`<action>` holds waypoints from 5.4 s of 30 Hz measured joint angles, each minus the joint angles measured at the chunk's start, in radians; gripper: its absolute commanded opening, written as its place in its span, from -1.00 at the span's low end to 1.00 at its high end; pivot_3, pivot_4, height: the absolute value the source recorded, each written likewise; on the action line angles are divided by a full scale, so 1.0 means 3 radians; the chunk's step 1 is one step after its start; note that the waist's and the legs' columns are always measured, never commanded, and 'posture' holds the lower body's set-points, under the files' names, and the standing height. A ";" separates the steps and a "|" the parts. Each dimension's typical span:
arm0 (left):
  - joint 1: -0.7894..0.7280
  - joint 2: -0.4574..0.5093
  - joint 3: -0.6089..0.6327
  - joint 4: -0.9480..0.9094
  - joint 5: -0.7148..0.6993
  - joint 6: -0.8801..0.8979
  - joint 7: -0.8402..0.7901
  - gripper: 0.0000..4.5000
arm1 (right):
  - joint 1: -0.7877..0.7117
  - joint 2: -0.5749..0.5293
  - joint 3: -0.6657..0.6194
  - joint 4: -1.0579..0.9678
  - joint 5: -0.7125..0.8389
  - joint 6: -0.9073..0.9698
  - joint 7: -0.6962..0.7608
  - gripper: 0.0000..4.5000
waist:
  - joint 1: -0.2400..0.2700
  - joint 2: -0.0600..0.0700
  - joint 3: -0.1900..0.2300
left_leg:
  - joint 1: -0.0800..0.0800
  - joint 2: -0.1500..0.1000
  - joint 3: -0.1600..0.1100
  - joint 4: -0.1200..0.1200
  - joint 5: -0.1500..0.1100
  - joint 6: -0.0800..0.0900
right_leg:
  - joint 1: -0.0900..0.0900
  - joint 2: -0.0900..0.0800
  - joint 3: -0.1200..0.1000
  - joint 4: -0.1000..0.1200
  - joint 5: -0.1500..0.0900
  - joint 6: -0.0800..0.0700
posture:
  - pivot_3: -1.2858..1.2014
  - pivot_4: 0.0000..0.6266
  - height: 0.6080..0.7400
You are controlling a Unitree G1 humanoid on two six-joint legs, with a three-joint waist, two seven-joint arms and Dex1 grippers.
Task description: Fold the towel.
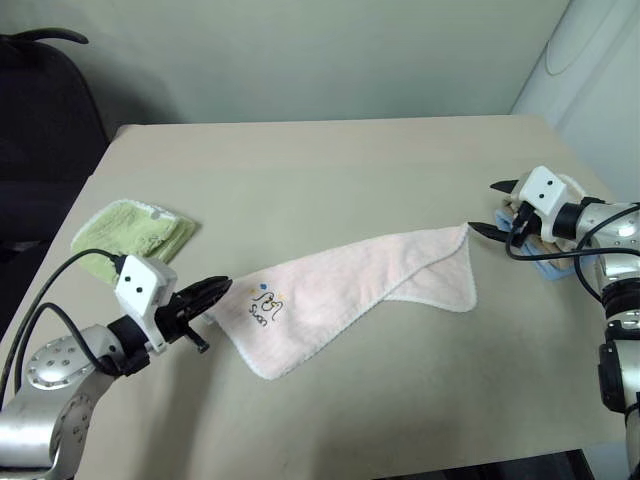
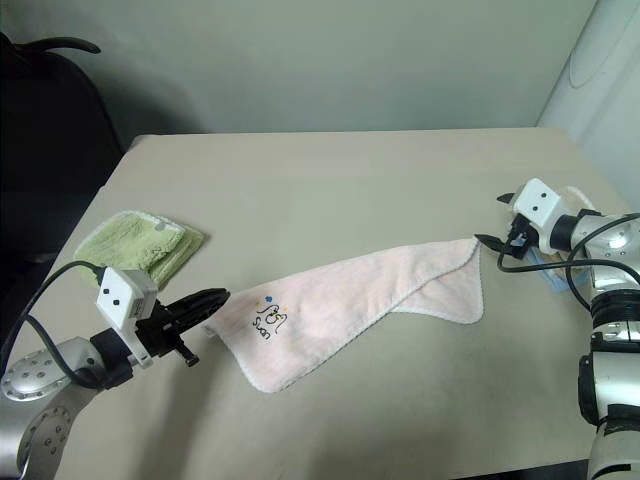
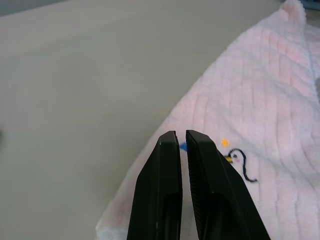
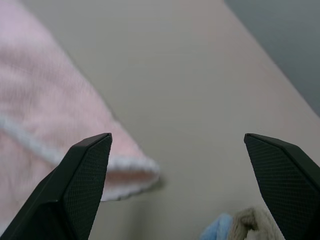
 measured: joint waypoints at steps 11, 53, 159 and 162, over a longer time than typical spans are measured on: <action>0.0205 0.0181 -0.0045 -0.0164 -0.0200 0.0109 -0.0343 -0.84 | -0.0681 0.0014 0.0866 0.0703 -0.1184 -0.1133 -0.0521 0.99 | -0.0020 0.0002 0.0001 | 0.0002 0.0002 0.0000 0.0000 -0.0006 0.0006 | -0.0001 0.0001 0.0000 0.0002 -0.0002 -0.0003 | 0.03 -0.52 1.00; 0.0266 0.0359 -0.0067 -0.0206 -0.0038 -0.0029 -0.0538 -0.84 | -0.1070 0.0196 0.1844 0.1234 -0.2530 -0.1661 -0.1916 -0.98 | -0.0021 0.0002 0.0001 | 0.0000 0.0004 -0.0001 0.0000 -0.0021 0.0007 | -0.0002 0.0001 -0.0002 0.0000 -0.0004 -0.0007 | 0.03 -0.52 1.00; -0.3028 0.0233 -0.0166 0.2132 -0.0303 -0.0185 -0.0115 -0.98 | -0.1735 -0.0188 0.0679 0.1015 -0.1155 -0.1038 -0.1316 -1.00 | -0.0059 0.0051 -0.0012 | -0.0069 0.0021 -0.0001 -0.0054 0.0039 0.0002 | -0.0035 0.0018 -0.0004 -0.0062 -0.0001 0.0000 | 0.03 -0.52 1.00; -0.2131 0.0340 0.0022 0.1581 -0.0554 0.0147 -0.0329 -0.98 | -0.1294 -0.0276 0.0491 0.0903 -0.0798 -0.1139 -0.0649 -1.00 | -0.0065 0.0047 -0.0014 | -0.0072 0.0031 -0.0002 -0.0051 0.0027 -0.0004 | -0.0036 0.0037 0.0018 -0.0064 -0.0002 -0.0001 | 0.03 -0.52 1.00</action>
